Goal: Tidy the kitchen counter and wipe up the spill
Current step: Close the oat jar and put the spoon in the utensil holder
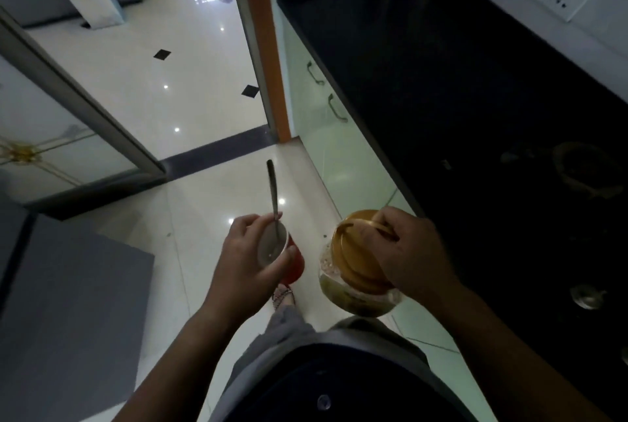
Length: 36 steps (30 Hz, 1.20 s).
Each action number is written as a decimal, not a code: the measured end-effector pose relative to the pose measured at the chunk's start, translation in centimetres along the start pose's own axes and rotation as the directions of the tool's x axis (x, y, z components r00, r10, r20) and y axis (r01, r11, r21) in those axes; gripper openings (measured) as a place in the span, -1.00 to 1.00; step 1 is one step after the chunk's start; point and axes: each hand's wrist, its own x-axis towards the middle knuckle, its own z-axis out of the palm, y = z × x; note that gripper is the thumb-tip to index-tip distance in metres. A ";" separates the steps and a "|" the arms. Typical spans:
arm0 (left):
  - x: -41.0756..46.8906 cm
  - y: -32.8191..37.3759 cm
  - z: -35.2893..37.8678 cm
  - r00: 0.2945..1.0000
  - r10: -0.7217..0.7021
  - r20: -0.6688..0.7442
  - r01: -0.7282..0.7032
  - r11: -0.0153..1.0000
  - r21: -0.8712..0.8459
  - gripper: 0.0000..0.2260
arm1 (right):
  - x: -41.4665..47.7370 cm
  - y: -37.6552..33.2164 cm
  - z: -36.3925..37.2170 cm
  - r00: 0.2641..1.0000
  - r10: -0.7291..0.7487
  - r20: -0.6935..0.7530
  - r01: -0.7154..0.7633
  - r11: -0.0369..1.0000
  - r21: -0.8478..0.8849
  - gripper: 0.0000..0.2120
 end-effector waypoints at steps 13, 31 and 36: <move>28.5 -1.3 -5.9 0.982 0.133 0.132 -0.139 0.990 0.038 -0.48 | 25.2 -4.3 0.6 0.963 0.140 -0.231 -0.110 0.984 0.137 -0.70; 63.7 5.5 -2.0 0.827 0.358 0.434 -0.395 0.919 -0.006 -0.50 | 50.1 1.7 -5.4 0.764 0.373 -0.526 -0.357 0.924 0.137 -0.70; 75.3 7.2 1.2 0.660 0.445 0.605 -0.552 0.834 -0.010 -0.52 | 55.0 3.3 -7.1 0.622 0.411 -0.667 -0.441 0.887 0.135 -0.76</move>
